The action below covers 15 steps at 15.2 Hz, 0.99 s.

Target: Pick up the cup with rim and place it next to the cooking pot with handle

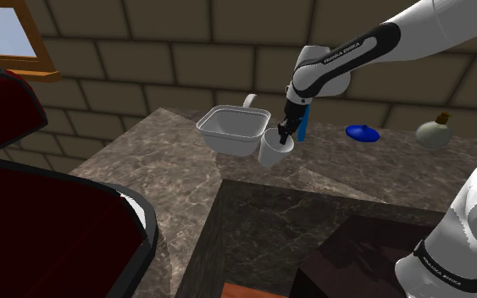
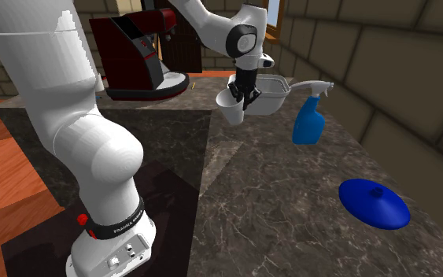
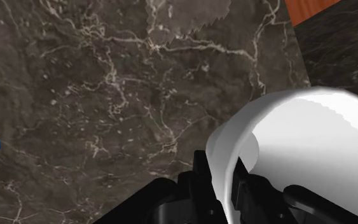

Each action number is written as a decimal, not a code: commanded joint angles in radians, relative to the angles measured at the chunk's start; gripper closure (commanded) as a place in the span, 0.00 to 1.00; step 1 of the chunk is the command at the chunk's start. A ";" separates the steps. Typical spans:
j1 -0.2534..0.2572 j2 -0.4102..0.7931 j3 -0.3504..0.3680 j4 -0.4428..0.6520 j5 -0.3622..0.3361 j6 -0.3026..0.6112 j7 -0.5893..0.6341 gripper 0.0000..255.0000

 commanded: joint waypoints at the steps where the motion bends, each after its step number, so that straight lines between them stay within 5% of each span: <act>1: 0.000 0.000 0.000 0.000 0.000 0.001 0.000 1.00; 2: 0.000 0.000 0.000 0.000 0.000 0.001 0.000 0.00; 7: 0.000 0.000 0.000 0.000 0.000 0.001 0.000 0.00; 11: -0.008 -0.073 -0.007 0.049 -0.028 -0.120 0.019 0.00; 15: -0.008 -0.073 -0.006 0.049 -0.028 -0.120 0.019 0.00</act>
